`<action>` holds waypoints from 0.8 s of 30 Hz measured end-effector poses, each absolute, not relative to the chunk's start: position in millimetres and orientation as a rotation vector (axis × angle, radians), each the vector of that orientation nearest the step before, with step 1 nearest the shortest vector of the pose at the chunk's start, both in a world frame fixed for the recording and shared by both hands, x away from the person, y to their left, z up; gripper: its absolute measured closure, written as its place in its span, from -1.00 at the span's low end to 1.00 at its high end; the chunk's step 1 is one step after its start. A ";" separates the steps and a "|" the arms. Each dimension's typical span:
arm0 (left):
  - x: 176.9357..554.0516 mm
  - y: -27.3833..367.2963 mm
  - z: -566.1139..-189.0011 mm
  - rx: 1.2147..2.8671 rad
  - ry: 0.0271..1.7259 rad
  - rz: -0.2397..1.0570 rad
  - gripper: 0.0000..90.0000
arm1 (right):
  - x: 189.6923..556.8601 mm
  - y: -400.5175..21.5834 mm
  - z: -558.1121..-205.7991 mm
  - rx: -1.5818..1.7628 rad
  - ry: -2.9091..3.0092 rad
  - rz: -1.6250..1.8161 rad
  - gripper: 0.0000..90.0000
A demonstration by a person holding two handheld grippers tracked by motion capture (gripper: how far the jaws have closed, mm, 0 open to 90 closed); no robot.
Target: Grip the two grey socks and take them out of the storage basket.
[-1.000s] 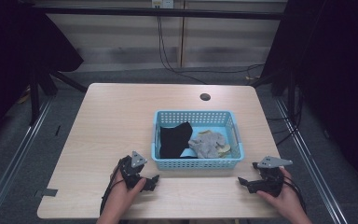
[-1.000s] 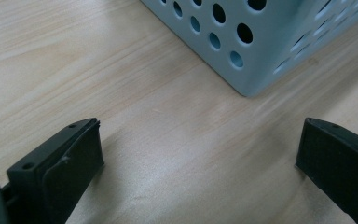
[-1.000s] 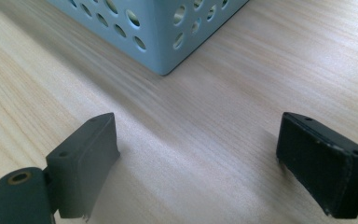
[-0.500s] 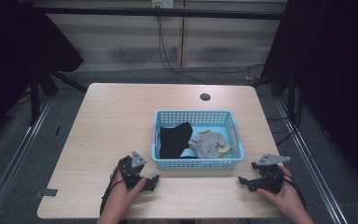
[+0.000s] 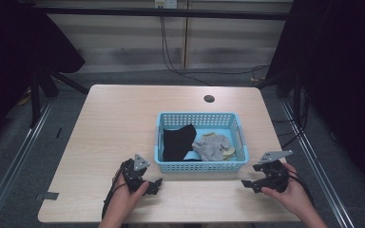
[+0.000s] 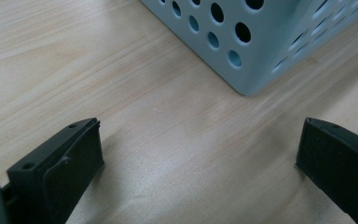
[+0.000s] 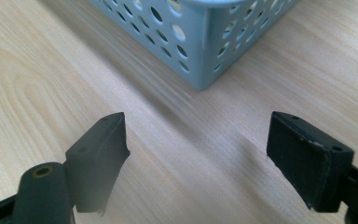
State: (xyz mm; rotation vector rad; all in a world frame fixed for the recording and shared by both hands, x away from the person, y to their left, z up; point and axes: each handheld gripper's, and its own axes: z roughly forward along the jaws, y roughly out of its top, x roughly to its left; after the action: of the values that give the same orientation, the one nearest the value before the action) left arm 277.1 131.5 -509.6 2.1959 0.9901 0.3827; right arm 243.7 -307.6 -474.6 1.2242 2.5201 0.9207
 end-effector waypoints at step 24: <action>278.2 130.6 -509.5 2.199 0.991 0.383 -1.00 | 253.0 -306.7 -443.5 1.188 2.632 0.821 -0.51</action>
State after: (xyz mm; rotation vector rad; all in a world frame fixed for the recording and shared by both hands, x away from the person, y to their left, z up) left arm 278.2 130.6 -509.5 2.1988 0.9909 0.3826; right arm 253.0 -306.7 -443.5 1.1876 2.6323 0.8214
